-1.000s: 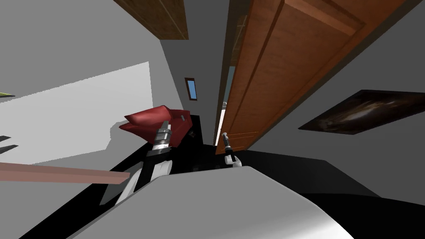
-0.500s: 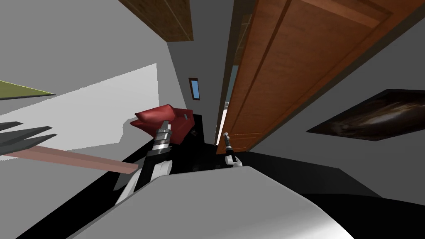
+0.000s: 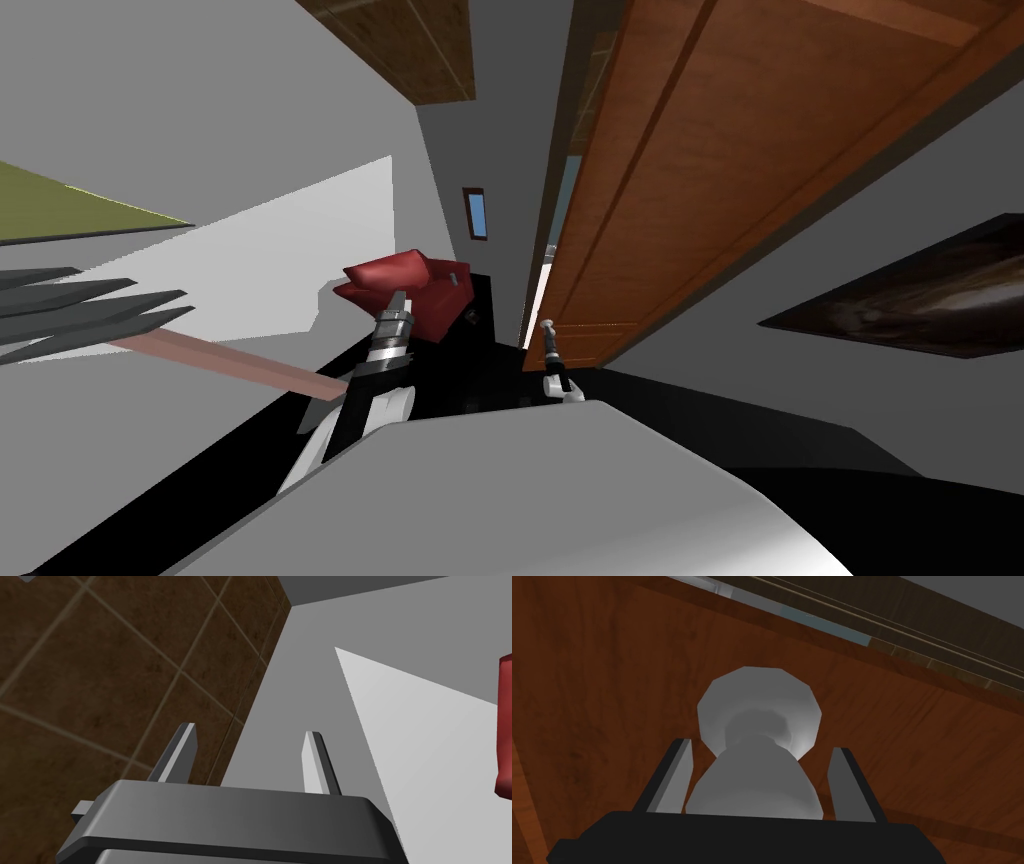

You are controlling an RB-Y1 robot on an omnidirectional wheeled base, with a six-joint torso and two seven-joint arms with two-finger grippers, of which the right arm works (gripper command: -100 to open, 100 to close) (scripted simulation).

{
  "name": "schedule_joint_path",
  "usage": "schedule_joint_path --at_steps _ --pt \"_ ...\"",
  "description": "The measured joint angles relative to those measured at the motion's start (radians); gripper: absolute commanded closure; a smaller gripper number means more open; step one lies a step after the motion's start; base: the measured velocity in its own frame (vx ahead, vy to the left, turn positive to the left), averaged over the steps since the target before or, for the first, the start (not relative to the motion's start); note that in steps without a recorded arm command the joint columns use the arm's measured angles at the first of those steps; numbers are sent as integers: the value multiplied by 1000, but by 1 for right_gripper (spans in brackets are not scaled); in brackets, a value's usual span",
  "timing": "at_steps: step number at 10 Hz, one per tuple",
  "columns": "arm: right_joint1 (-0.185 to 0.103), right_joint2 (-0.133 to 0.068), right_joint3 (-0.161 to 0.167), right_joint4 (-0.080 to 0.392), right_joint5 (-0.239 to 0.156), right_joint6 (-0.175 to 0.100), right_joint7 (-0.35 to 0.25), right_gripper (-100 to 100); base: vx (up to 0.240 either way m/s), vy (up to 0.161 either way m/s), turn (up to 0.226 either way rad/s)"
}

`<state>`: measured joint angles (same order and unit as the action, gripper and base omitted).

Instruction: Pull the door open

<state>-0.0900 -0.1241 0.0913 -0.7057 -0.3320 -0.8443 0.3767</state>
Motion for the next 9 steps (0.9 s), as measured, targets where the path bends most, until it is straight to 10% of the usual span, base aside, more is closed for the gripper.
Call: schedule_joint_path --at_steps 7,8,9 --pt "10 -3 11 -11 -69 -4 -170 100 -43 -12 108" --pt "6 -3 12 -12 -79 -14 -197 -100 -32 10 42" --pt "7 -2 7 -14 -71 -15 -188 -100 -32 27 -11"
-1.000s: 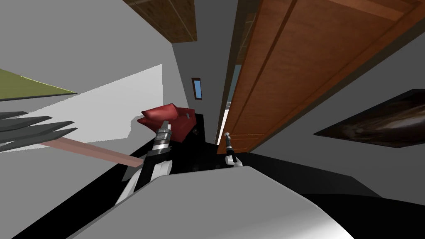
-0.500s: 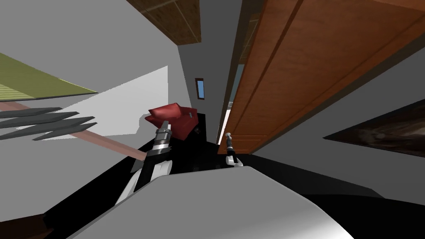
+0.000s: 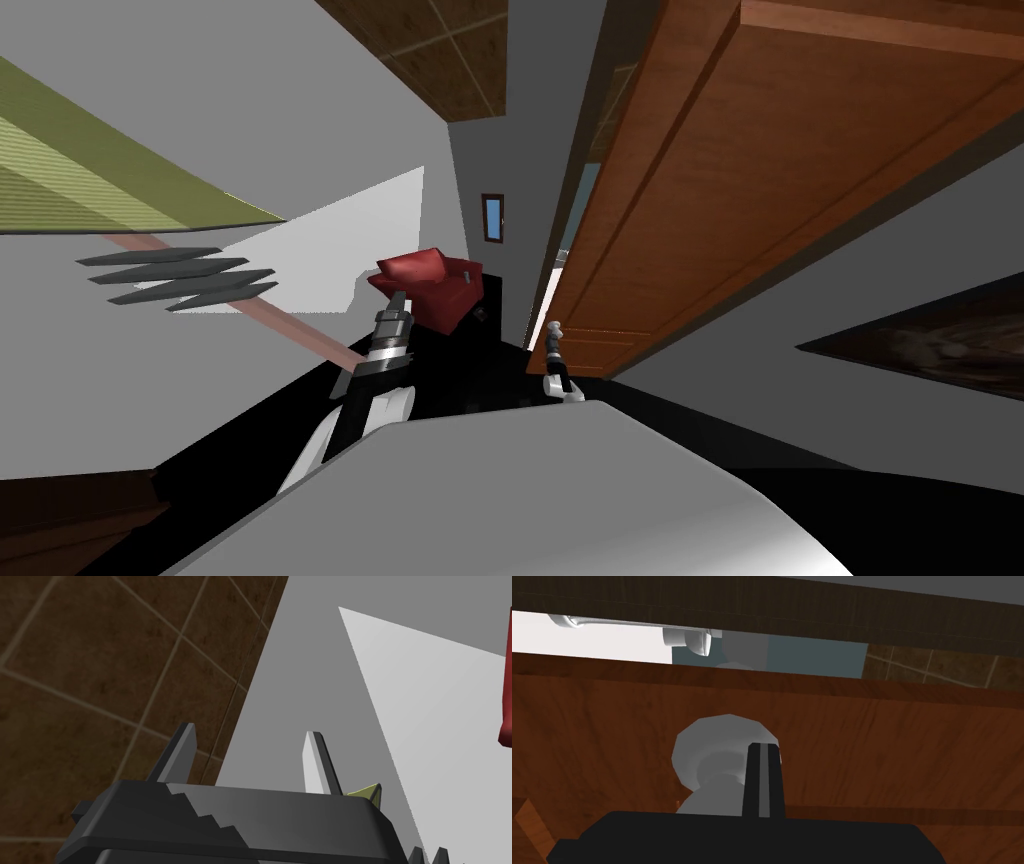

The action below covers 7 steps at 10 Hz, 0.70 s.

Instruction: Pull the door open

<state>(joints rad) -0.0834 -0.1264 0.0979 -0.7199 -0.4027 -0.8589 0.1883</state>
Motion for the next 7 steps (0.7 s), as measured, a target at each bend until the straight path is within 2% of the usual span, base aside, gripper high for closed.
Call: schedule_joint_path --at_steps 7 --pt "10 7 -41 -10 71 17 148 -100 -28 16 9"
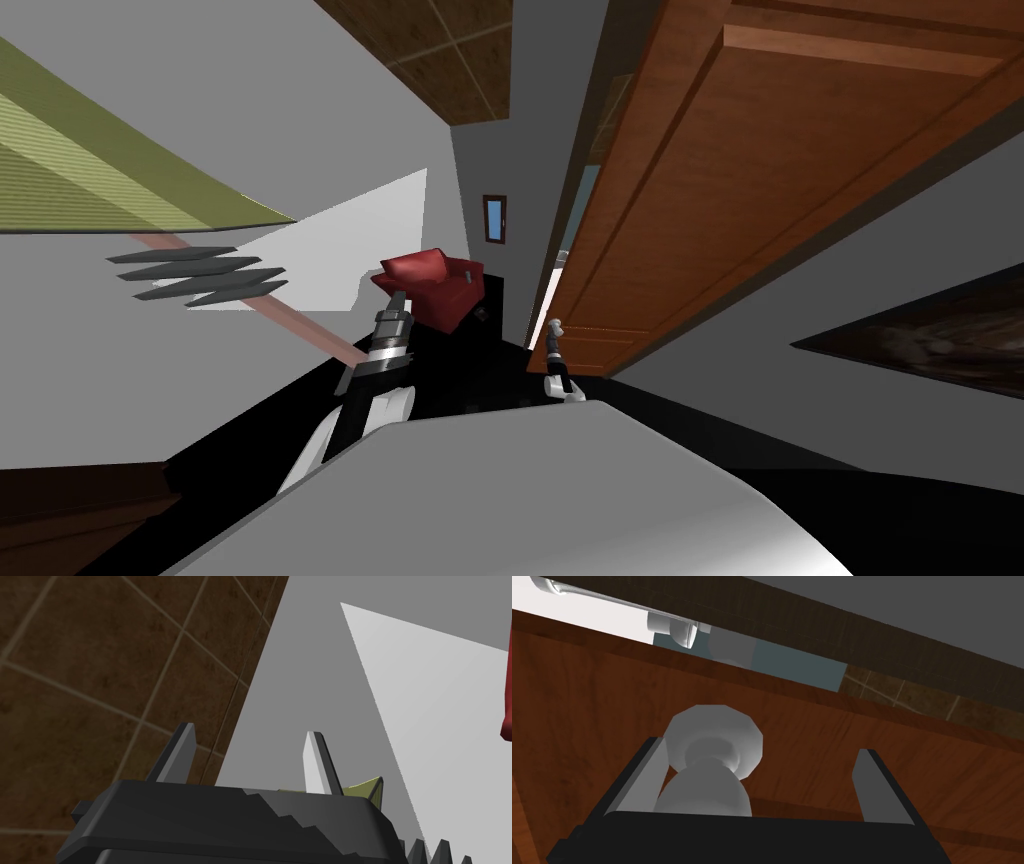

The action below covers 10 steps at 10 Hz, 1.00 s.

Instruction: Pull the door open

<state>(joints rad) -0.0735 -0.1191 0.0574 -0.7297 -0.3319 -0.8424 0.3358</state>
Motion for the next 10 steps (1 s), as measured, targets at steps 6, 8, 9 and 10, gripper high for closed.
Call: schedule_joint_path --at_steps 6,8,9,10 --pt "10 9 -41 -12 70 13 154 -100 -34 6 6" --pt "12 12 -51 -15 88 17 200 -100 -31 3 7" --pt "14 14 -60 -17 102 19 229 -100 -30 0 2" --pt "15 15 -64 -18 109 21 250 -100 -33 1 5"
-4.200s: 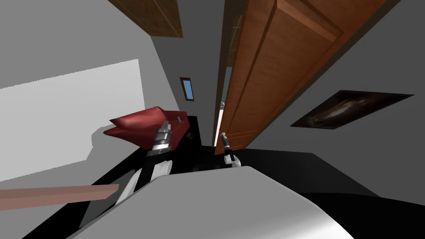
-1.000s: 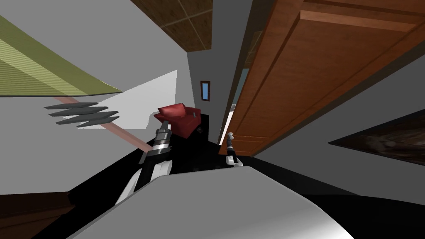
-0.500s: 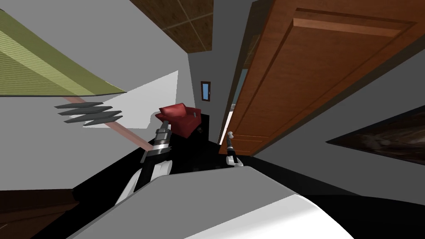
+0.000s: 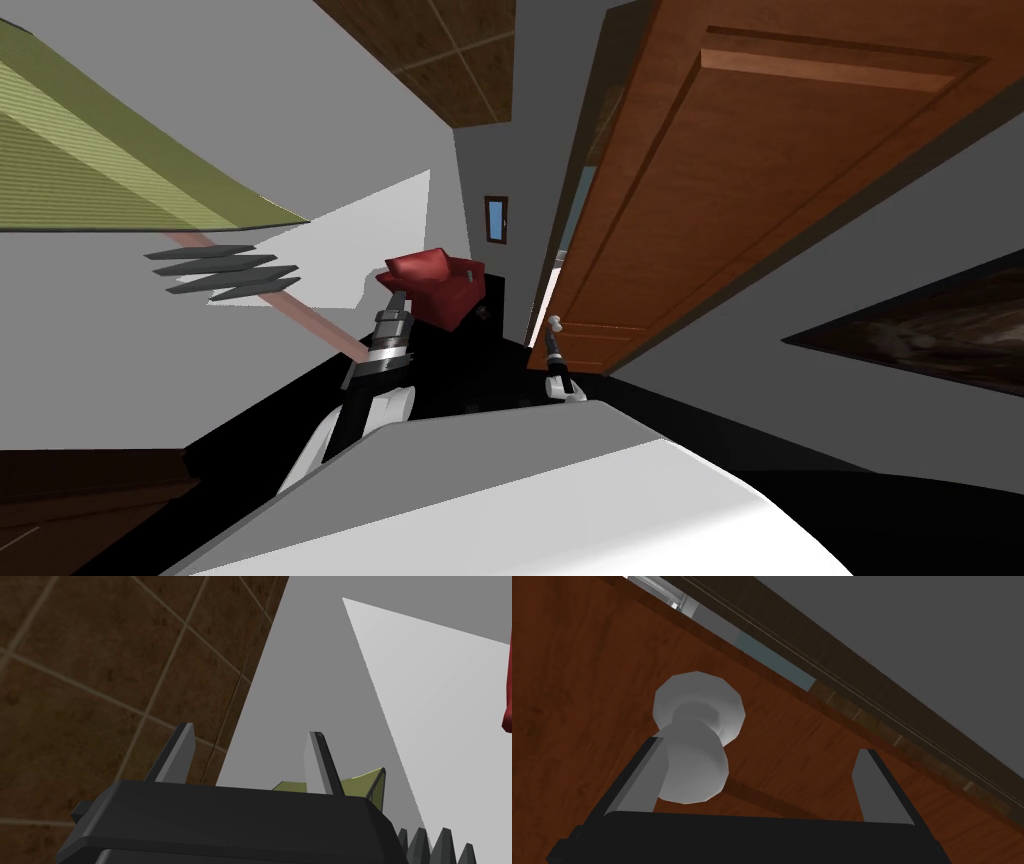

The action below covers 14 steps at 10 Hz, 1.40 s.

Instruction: Pull the door open

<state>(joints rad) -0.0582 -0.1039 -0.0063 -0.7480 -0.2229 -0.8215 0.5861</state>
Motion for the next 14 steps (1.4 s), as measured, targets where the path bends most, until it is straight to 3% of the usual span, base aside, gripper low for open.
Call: schedule_joint_path --at_steps 14 --pt "22 23 -86 -26 147 28 355 -100 -32 -7 3"
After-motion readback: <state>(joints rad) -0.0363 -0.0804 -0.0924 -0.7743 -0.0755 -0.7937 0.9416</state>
